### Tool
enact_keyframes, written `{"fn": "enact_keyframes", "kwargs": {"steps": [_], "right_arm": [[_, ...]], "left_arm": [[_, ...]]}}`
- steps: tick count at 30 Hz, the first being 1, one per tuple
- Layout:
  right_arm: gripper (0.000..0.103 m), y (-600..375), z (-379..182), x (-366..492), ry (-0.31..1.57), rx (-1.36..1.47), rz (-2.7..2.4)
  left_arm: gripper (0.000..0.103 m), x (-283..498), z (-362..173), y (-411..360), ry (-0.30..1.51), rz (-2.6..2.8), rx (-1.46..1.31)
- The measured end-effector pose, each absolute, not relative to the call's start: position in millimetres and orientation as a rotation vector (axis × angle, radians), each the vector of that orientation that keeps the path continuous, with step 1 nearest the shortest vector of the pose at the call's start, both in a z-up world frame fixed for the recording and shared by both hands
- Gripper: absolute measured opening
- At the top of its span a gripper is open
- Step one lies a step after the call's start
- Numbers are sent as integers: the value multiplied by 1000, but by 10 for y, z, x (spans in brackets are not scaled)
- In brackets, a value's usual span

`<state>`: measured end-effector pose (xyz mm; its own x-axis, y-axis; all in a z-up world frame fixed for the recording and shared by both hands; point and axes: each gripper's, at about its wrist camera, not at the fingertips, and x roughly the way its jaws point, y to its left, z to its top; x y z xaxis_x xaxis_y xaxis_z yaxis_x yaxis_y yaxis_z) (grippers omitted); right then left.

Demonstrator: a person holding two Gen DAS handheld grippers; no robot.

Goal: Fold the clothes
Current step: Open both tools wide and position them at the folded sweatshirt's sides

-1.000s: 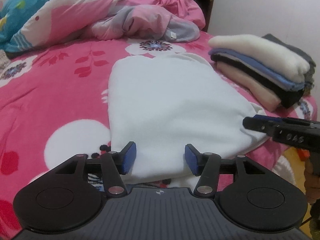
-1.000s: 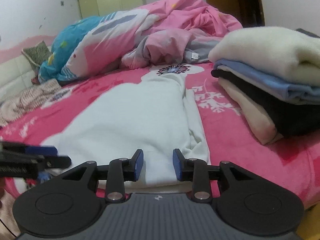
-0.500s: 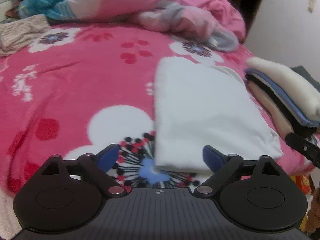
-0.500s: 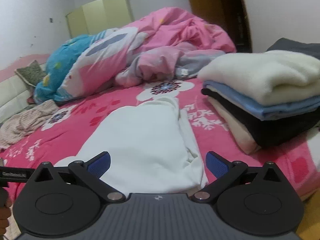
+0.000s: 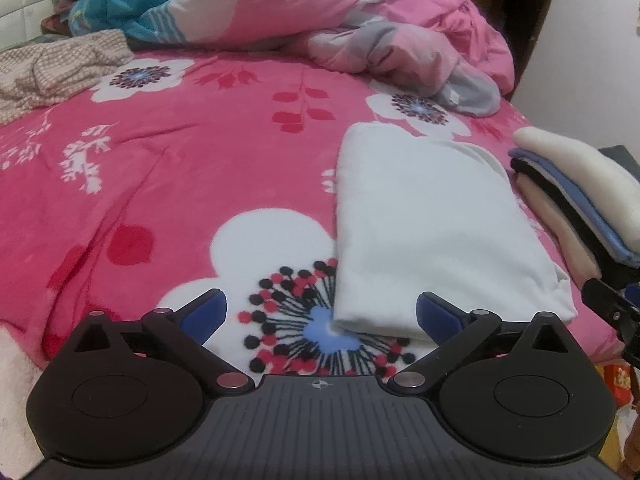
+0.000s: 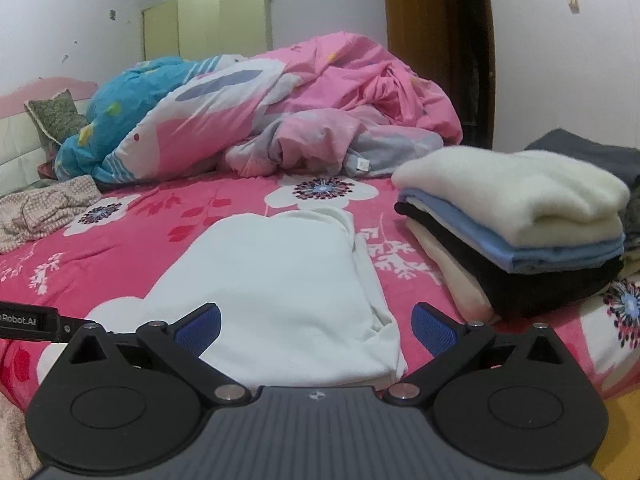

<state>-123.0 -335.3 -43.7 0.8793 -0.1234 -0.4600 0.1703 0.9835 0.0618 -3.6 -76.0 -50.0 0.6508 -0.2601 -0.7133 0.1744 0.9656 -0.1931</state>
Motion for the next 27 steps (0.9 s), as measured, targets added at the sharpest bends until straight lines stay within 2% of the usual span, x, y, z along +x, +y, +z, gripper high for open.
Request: {"fn": "enact_keyframes", "kwargs": {"steps": [27], "right_arm": [[103, -3122, -531, -1127, 515, -76, -142]], "left_arm": [[103, -15, -600, -695, 831, -117, -50]]}}
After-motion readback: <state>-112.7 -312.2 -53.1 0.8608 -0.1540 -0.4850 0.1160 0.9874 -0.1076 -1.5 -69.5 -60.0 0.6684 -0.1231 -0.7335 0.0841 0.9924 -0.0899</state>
